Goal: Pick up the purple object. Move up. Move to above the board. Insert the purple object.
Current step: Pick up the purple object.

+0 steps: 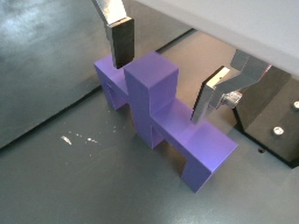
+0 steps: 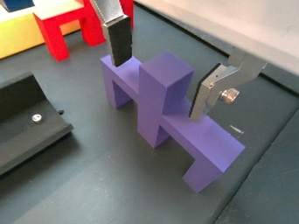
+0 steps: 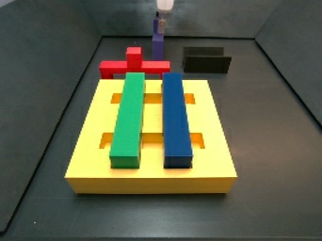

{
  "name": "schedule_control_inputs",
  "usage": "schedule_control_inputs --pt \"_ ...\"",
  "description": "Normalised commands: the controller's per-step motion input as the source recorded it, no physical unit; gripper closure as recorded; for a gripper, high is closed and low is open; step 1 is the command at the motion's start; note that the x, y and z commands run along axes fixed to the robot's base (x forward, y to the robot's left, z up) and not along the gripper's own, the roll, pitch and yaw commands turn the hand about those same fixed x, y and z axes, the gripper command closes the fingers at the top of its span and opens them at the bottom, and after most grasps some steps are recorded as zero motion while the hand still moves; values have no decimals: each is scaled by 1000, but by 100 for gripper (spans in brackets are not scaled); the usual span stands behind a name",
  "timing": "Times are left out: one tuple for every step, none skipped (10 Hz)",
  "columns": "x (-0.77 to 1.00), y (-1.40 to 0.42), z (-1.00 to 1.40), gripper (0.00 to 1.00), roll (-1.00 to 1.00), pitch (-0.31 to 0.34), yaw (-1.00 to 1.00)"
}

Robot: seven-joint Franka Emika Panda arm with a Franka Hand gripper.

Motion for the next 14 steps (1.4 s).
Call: schedule_control_inputs --pt "-100 26 -86 0 0 3 0" --pt "-49 3 -77 0 0 0 -3" --pt "0 0 0 0 0 10 -277" --pt "0 17 0 0 0 27 -349" --pt "0 0 0 0 0 13 -171" --pt "0 0 0 0 0 0 0" --pt "0 0 0 100 0 0 0" --pt "0 0 0 100 0 0 0" --pt "0 0 0 100 0 0 0" --pt "0 0 0 100 0 0 0" --pt "0 0 0 100 0 0 0" --pt "0 0 0 100 0 0 0" --pt "0 0 0 100 0 0 0" --pt "0 0 0 100 0 0 0"
